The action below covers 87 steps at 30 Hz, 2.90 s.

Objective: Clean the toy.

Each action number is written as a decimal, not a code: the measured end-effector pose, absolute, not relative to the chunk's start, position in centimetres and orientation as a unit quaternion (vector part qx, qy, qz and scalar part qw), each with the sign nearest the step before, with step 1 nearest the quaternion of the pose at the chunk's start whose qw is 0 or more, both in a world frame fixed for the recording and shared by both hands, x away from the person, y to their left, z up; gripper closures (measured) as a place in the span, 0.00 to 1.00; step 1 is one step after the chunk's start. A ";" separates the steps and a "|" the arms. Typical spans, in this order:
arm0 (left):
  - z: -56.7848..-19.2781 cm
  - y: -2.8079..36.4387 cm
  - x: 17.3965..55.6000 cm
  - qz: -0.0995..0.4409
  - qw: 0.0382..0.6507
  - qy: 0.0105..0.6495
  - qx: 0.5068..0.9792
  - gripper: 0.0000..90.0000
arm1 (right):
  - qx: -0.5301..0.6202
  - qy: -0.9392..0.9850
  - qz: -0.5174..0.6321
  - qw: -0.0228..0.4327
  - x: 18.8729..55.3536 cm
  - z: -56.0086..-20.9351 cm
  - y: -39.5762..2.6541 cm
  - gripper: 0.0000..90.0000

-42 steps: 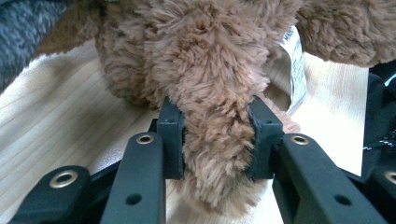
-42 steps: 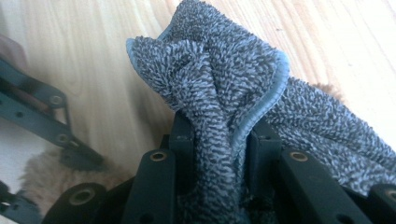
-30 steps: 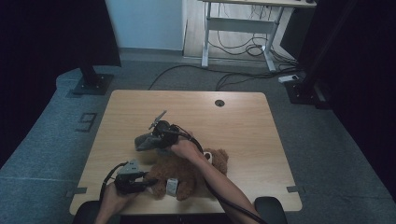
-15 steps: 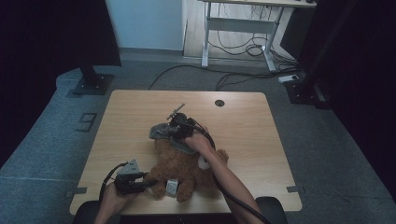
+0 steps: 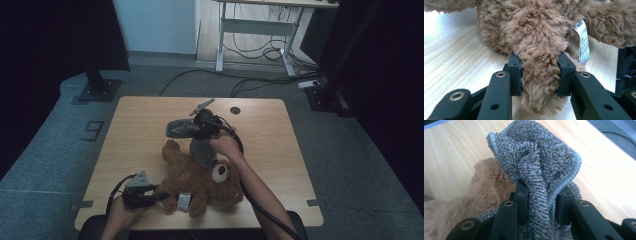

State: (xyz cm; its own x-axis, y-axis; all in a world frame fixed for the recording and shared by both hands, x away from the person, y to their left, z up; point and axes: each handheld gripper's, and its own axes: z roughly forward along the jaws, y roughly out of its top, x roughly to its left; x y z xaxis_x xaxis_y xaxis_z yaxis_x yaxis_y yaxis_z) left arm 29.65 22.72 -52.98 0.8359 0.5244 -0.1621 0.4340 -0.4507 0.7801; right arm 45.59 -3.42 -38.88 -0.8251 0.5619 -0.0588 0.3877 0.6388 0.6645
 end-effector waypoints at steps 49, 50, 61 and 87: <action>-53.2 22.8 29.7 0.046 0.447 0.286 0.846 0.68 | 0.413 0.833 0.298 0.216 38.6 -40.3 -25.7 0.75; -53.2 22.8 29.7 0.046 0.447 0.286 0.846 0.68 | 0.416 0.832 0.297 0.216 38.5 -40.5 -25.9 0.75; -53.1 22.8 29.7 0.047 0.447 0.286 0.846 0.68 | 0.453 0.822 0.286 0.195 36.5 -45.9 -27.9 0.75; -52.0 23.5 29.6 0.068 0.461 0.301 0.832 0.49 | 0.464 0.823 0.274 0.178 35.4 -50.9 -27.8 0.35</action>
